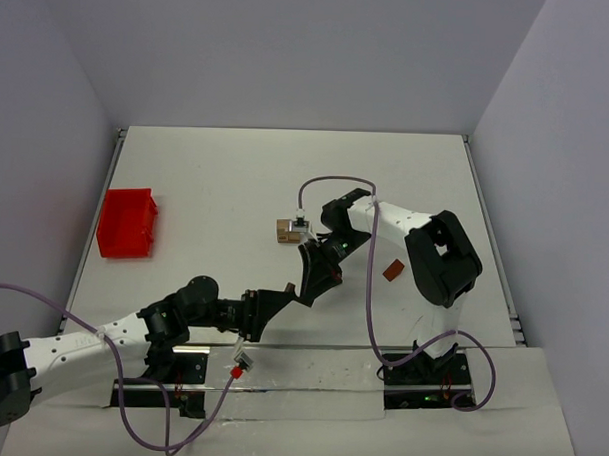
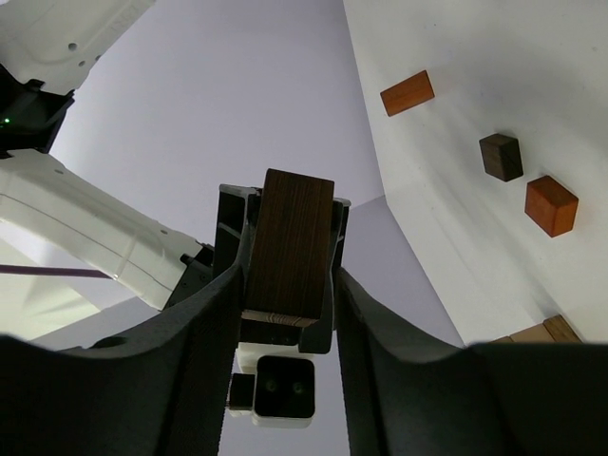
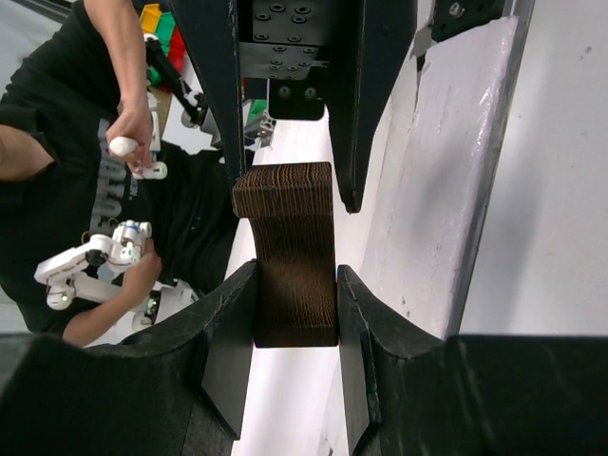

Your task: Build the wood block tower

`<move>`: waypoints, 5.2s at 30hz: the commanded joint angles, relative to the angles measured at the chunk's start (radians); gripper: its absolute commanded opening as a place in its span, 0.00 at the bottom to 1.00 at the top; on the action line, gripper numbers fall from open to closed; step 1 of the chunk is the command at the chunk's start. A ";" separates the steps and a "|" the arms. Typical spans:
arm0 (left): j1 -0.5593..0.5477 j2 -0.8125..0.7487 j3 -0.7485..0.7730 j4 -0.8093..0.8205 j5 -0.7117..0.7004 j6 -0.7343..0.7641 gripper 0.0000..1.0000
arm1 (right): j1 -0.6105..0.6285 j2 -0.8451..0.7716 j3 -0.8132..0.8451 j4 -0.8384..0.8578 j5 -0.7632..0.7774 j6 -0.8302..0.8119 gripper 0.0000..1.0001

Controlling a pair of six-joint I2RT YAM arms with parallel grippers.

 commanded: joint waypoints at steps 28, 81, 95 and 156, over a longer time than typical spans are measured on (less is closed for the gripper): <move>-0.004 -0.046 0.340 -0.415 -0.002 -0.588 0.00 | -0.306 -0.079 0.211 -0.115 -0.039 0.015 0.99; 0.701 0.887 1.001 -0.640 0.585 -1.079 0.00 | -0.640 -0.505 -0.171 0.876 0.539 0.876 1.00; 0.740 0.933 0.930 -0.392 0.634 -1.221 0.00 | -0.563 -0.484 -0.137 0.839 0.594 0.836 1.00; 0.706 1.024 0.820 -0.092 0.584 -1.458 0.10 | -0.563 -0.457 -0.122 0.857 0.608 0.848 1.00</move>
